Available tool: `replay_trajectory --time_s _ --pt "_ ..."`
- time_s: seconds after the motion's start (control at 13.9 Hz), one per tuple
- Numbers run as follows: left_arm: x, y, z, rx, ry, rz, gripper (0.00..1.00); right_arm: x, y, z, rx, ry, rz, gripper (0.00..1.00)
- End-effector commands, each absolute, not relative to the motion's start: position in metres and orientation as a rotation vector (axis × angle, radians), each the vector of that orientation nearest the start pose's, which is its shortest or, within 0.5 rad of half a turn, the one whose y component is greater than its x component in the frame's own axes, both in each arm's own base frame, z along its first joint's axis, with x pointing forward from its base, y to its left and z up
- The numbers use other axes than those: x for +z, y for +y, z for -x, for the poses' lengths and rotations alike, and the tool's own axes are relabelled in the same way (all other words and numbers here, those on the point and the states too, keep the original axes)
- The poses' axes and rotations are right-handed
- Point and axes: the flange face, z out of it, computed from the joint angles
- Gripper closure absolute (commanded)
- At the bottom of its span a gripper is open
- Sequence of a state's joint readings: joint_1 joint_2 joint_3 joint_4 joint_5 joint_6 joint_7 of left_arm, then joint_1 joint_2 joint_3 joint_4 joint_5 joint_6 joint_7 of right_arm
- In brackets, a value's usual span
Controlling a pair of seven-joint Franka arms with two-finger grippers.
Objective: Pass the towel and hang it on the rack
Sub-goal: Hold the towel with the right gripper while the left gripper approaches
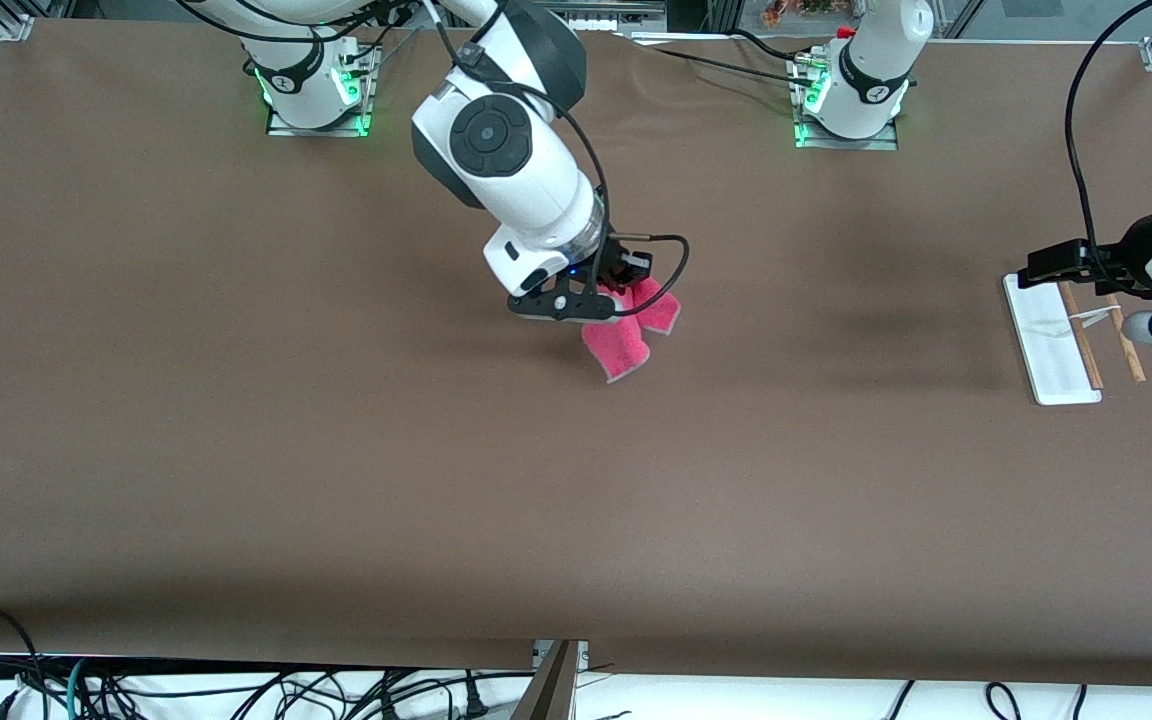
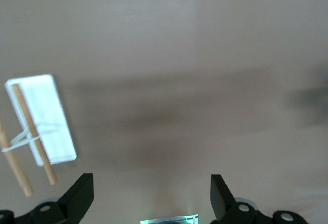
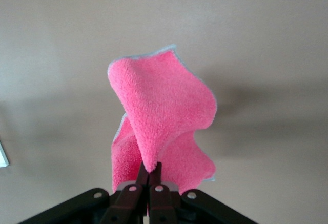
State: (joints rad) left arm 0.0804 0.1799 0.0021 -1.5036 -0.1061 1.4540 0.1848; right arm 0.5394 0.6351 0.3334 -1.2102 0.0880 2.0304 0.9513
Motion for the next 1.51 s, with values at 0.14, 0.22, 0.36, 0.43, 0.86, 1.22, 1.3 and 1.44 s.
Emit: replay_trajectory --time_s 0.14,0.22,0.36,0.43,0.86,1.22,1.3,1.44 --pt "0.51 0.022 -0.585 0.428 0.424 3.443 0.0 0.449 0.535 -0.531 0.105 0.325 2.755 1.0" --pt "0.494 0.016 -0.58 0.428 0.417 3.502 0.0 0.45 0.536 -0.531 0.099 0.325 2.753 1.0" --pt "0.468 0.014 -0.567 0.301 0.506 3.55 0.0 0.45 0.536 -0.531 0.101 0.325 2.752 1.0" --pt "0.454 0.012 -0.56 0.228 0.543 3.56 0.0 0.45 0.536 -0.531 0.101 0.325 2.752 1.0" --pt "0.384 -0.062 -0.552 -0.118 1.156 3.514 0.0 0.448 0.535 -0.533 0.097 0.328 2.747 1.0" --pt "0.362 -0.163 -0.553 -0.304 1.444 3.389 0.0 0.447 0.535 -0.534 0.094 0.325 2.748 1.0" --pt "0.354 -0.183 -0.544 -0.334 1.468 3.371 0.0 0.449 0.534 -0.534 0.092 0.324 2.747 1.0" --pt "0.343 -0.221 -0.526 -0.439 1.544 3.286 0.0 0.449 0.534 -0.534 0.092 0.325 2.745 1.0"
